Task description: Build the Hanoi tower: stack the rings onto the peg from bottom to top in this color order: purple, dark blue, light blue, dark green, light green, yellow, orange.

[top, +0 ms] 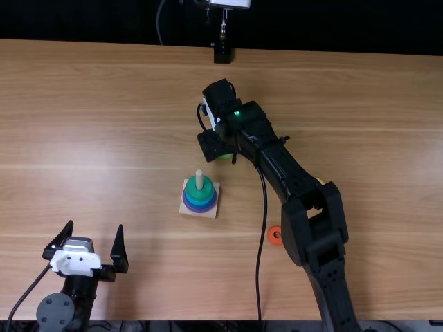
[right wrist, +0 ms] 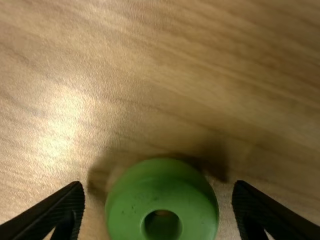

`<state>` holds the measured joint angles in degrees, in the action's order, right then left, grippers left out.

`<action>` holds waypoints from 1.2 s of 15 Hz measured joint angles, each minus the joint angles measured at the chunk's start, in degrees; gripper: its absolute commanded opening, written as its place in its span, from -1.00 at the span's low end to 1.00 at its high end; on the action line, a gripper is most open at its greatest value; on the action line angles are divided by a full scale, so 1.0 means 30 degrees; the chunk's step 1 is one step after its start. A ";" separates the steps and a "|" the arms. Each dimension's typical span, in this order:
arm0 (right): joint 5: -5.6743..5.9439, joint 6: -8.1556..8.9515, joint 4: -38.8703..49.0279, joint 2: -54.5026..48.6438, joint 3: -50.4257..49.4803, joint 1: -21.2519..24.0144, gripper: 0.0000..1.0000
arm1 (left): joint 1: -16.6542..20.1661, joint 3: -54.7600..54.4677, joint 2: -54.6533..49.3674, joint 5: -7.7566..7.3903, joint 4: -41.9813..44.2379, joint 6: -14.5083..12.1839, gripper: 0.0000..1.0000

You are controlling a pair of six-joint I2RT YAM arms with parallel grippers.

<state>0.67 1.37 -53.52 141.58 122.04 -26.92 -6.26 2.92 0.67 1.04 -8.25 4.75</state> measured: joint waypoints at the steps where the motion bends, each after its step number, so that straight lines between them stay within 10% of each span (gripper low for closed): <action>1: 0.0000 0.0000 -0.0401 0.0000 0.0000 0.0007 -0.16 | 0.0000 0.0000 0.0000 -0.0007 0.0000 0.0000 1.00; 5: -0.0007 0.0007 -0.0656 0.0007 0.0000 0.0000 -1.00 | -0.0007 0.0000 0.0000 0.0000 -0.0007 0.0000 1.00; 12: -0.0015 -0.0007 -0.0925 0.0000 0.0000 -0.0029 -1.00 | 0.0000 0.0000 0.0000 0.0000 0.0000 -0.0007 1.00; 18: -0.0874 -0.0073 -0.2193 -0.4860 -0.3191 -0.0036 -1.00 | -0.0007 0.0000 0.0000 -0.0007 0.0000 -0.0007 1.00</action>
<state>-1.96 1.15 -60.10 127.00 112.46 -27.03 -6.28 2.92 0.67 1.02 -8.25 4.73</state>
